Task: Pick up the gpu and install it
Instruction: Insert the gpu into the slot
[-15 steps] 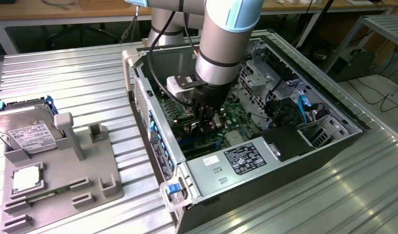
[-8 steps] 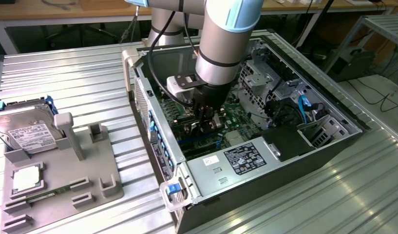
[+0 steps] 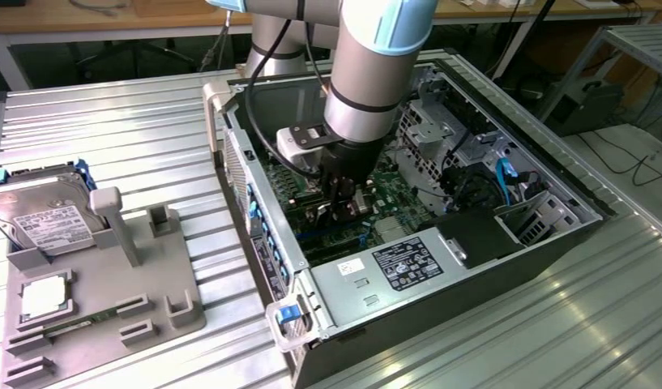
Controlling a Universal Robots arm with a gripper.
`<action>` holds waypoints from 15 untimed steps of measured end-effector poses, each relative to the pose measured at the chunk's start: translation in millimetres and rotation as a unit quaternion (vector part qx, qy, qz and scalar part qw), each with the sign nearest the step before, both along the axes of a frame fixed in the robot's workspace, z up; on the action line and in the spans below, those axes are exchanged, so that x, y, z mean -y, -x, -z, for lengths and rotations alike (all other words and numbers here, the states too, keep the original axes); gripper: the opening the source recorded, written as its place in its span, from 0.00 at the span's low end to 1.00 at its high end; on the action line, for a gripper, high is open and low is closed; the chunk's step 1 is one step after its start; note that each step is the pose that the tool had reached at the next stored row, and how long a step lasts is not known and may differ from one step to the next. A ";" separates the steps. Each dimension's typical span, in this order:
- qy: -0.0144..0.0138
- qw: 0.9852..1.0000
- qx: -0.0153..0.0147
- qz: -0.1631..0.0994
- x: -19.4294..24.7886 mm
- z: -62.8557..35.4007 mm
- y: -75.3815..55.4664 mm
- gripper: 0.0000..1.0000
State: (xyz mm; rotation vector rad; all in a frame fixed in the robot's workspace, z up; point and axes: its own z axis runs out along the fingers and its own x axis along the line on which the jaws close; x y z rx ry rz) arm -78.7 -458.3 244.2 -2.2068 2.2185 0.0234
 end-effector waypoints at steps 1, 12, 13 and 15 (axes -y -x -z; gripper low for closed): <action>0.000 1.000 0.000 0.000 0.0 -0.1 0.1 0.28; 0.000 1.000 0.000 0.000 0.1 -0.3 0.3 0.28; 0.000 1.000 0.000 0.000 0.1 -0.3 0.3 0.28; 0.000 1.000 0.000 0.000 0.1 -0.3 0.3 0.28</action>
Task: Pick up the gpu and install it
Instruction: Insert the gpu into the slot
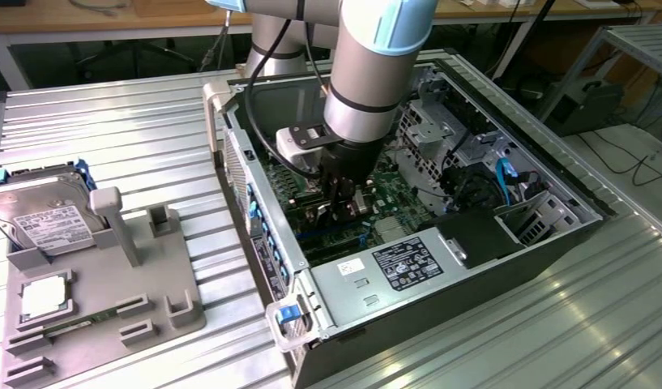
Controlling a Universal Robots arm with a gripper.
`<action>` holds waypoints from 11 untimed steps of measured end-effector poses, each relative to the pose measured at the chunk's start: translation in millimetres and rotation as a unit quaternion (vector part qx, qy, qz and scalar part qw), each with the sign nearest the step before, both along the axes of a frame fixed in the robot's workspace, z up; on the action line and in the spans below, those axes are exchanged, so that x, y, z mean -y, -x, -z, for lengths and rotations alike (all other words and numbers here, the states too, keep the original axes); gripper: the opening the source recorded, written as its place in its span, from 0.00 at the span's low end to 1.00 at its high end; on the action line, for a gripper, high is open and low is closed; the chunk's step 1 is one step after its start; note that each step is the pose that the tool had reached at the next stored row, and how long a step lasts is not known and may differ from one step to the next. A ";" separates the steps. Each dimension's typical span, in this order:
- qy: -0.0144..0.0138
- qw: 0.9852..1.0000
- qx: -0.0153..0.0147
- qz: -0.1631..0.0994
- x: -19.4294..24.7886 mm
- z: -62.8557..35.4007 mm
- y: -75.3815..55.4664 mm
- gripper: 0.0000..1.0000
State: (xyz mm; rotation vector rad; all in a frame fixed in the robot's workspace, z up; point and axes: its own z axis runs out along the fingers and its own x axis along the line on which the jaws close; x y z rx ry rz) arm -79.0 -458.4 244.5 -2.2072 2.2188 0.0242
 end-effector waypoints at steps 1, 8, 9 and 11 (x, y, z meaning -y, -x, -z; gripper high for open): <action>0.000 1.000 0.000 0.000 0.0 0.0 0.0 0.28; 0.000 1.000 0.000 0.000 -0.1 0.0 1.0 0.28; 0.000 1.000 0.001 0.000 -0.2 0.1 1.4 0.28; 0.000 1.000 0.002 0.000 -0.4 0.1 1.8 0.28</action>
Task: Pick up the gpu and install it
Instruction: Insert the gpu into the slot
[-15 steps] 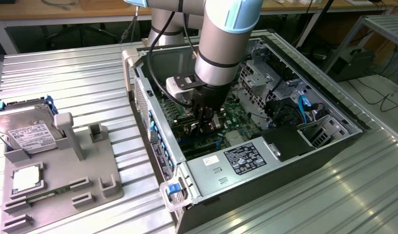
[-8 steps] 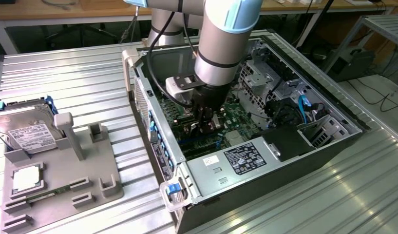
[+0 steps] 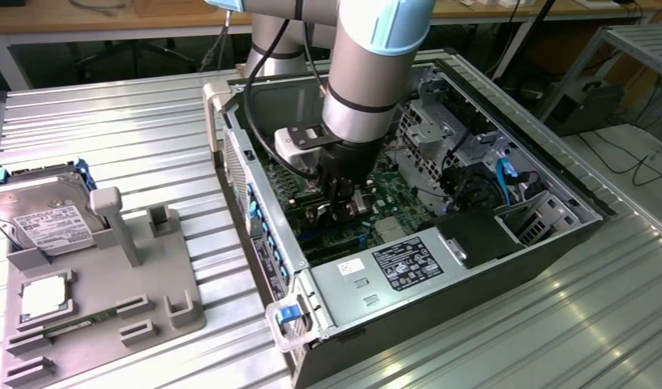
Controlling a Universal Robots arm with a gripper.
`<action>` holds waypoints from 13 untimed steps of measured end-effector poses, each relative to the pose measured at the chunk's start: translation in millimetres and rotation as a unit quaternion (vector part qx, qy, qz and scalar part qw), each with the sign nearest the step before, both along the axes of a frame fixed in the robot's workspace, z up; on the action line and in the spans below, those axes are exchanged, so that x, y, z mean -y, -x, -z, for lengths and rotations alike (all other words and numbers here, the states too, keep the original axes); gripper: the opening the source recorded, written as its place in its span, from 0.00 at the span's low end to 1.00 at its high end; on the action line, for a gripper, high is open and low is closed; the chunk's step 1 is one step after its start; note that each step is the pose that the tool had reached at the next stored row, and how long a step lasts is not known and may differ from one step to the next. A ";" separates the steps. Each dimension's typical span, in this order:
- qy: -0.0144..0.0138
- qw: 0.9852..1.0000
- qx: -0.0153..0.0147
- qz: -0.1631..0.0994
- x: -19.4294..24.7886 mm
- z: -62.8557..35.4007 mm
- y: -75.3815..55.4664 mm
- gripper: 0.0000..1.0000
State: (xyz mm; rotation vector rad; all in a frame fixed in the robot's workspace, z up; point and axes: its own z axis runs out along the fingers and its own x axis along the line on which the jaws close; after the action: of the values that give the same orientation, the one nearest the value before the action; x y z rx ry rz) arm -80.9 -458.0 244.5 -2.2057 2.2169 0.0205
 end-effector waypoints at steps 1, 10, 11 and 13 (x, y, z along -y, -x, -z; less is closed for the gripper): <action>0.000 1.000 0.000 0.000 0.0 0.0 0.0 0.28; 0.000 1.000 0.000 0.000 -0.1 5.0 0.1 0.28; 0.000 1.000 0.000 0.000 -0.1 5.0 0.1 0.28; 0.000 1.000 0.000 0.000 -0.1 5.0 0.1 0.28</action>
State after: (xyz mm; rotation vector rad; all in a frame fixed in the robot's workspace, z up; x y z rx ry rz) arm -81.0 -457.9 239.5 -2.2054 2.2166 0.0208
